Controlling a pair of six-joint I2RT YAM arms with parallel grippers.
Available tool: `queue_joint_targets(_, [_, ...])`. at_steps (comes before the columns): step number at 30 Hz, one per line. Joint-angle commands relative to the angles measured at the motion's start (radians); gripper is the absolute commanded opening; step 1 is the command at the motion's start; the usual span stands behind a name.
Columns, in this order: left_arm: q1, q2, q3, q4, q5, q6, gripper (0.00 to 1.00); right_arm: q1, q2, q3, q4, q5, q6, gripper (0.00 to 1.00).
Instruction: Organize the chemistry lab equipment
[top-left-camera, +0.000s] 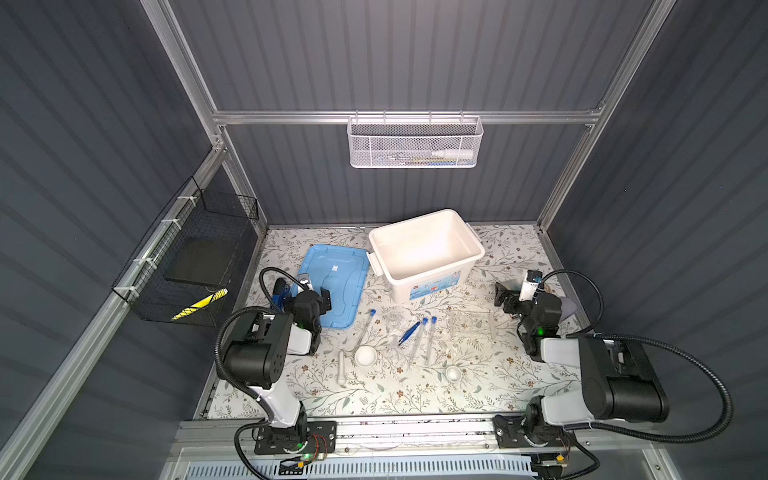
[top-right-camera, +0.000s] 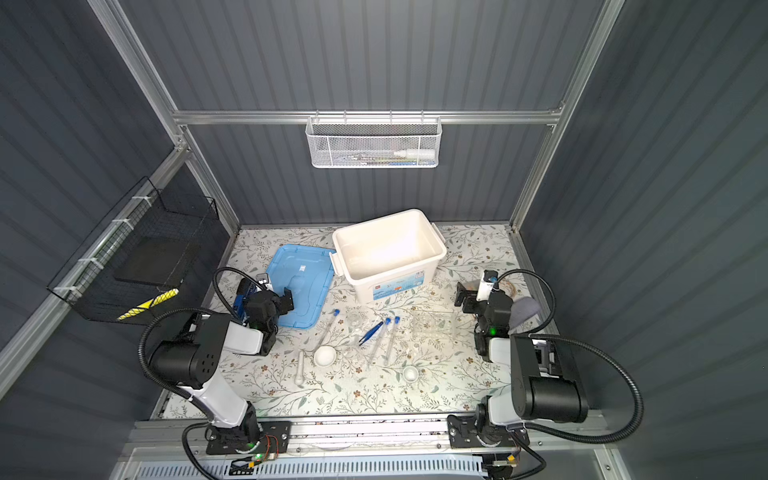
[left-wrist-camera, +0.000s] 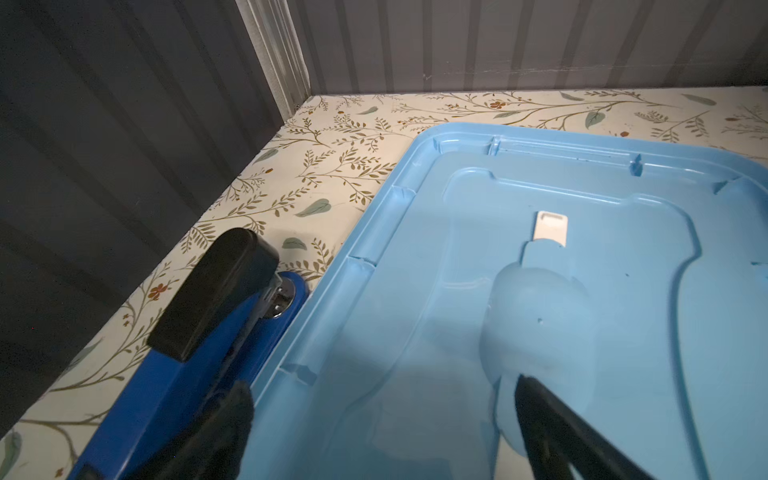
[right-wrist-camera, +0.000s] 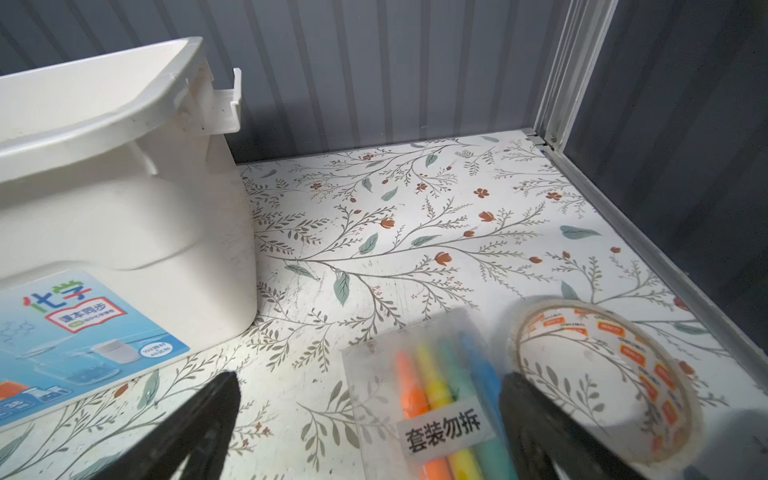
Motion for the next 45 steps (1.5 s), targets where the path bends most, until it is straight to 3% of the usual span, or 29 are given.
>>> queue_joint_targets(1, [0.006,0.005,0.01,0.003,-0.019,-0.011,1.0,0.0,0.006,0.012,0.011,-0.003,-0.011,0.99])
queue_joint_targets(25, [0.006,0.0,0.012,0.008,-0.017,-0.006,1.0,-0.005,0.004,0.013,0.008,-0.001,-0.004,0.99])
queue_joint_targets(27, [0.006,-0.04,0.026,-0.081,-0.013,-0.02,1.0,-0.005,-0.003,0.016,0.003,0.021,0.007,0.99])
queue_joint_targets(29, [0.006,-0.041,0.004,-0.012,-0.018,-0.005,1.0,-0.007,-0.043,0.023,-0.046,0.053,0.018,0.99])
queue_joint_targets(33, [0.01,-0.179,0.049,-0.236,-0.181,-0.101,1.0,-0.006,-0.191,0.05,-0.261,0.096,0.06,0.99])
queue_joint_targets(39, [0.011,-0.348,0.188,-0.598,-0.17,-0.209,1.0,-0.006,-0.394,0.042,-0.486,0.084,0.147,0.98])
queue_joint_targets(45, [0.011,-0.473,0.198,-0.74,-0.058,-0.272,1.0,-0.004,-0.553,0.063,-0.69,0.015,0.201,0.94])
